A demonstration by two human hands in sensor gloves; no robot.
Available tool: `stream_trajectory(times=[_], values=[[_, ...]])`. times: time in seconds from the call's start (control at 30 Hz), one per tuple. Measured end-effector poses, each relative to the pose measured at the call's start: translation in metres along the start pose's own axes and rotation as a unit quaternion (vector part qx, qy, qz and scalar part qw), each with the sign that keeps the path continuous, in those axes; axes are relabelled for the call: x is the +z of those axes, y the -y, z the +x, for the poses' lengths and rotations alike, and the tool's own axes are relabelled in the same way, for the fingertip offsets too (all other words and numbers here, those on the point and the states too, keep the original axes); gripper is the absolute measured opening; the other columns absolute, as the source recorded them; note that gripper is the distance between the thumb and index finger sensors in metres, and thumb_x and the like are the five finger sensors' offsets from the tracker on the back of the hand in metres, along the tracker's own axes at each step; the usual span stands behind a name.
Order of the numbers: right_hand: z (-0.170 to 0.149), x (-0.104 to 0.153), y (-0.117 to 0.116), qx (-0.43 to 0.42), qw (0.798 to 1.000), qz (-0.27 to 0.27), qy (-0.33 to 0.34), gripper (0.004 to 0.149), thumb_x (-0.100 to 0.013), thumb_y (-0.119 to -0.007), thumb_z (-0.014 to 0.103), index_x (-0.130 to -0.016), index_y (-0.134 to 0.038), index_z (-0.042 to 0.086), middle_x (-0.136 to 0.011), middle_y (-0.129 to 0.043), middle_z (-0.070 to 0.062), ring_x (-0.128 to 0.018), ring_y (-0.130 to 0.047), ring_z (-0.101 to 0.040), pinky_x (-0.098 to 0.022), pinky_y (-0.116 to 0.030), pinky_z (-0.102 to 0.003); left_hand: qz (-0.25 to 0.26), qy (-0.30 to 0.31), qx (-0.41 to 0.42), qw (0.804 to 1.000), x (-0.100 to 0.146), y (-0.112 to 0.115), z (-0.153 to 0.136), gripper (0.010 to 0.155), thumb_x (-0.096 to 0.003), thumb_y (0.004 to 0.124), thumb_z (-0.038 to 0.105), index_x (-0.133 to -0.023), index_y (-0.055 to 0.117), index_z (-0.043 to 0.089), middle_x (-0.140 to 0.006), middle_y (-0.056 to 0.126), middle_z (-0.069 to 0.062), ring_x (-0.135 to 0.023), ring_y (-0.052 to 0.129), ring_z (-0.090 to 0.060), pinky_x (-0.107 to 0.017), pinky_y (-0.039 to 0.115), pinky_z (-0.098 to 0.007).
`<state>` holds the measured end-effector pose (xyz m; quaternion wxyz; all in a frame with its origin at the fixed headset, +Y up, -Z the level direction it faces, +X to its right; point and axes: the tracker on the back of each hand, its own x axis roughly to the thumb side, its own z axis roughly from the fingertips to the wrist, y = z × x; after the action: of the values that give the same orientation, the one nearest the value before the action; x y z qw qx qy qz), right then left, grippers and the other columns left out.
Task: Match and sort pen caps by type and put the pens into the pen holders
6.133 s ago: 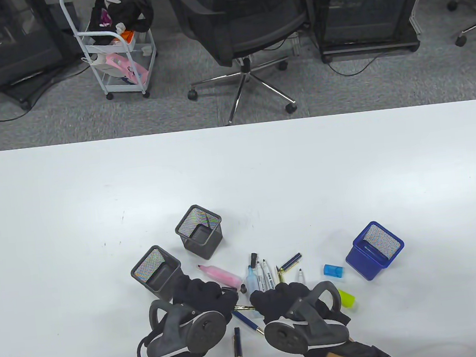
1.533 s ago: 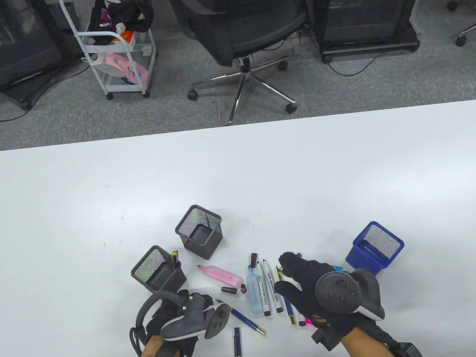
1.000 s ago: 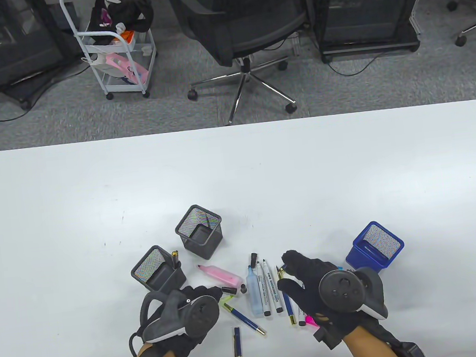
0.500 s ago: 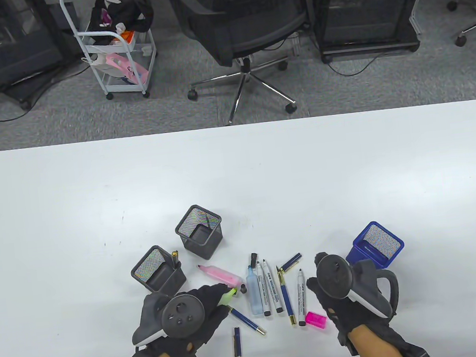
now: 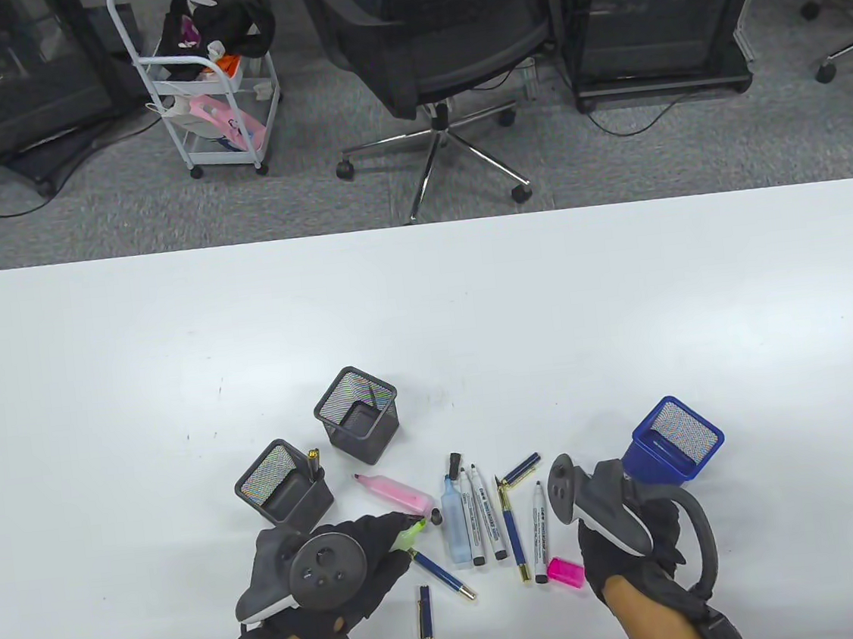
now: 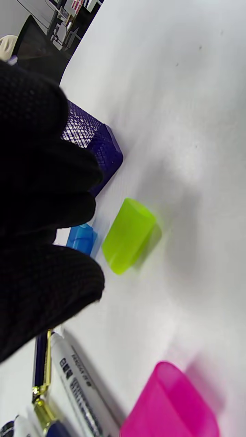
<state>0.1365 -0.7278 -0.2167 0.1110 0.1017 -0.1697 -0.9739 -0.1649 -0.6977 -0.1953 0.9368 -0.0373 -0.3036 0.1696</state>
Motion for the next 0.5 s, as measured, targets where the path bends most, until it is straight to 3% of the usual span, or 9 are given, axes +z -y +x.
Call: stream_trajectory(times=[0.5], values=[[0.014, -0.005, -0.019, 0.052, 0.999, -0.002, -0.004, 0.061, -0.04, -0.099, 0.035, -0.087, -0.07, 0.009, -0.082, -0.093, -0.017, -0.068, -0.104, -0.034, -0.042, -0.092, -0.039, -0.006, -0.004, 0.0, 1.0, 0.0, 0.001, 0.0, 0.053, -0.047, 0.082, 0.042, -0.091, 0.084, 0.011, -0.073, 0.103, -0.016, -0.05, 0.114, -0.031, -0.043, 0.088, -0.059]])
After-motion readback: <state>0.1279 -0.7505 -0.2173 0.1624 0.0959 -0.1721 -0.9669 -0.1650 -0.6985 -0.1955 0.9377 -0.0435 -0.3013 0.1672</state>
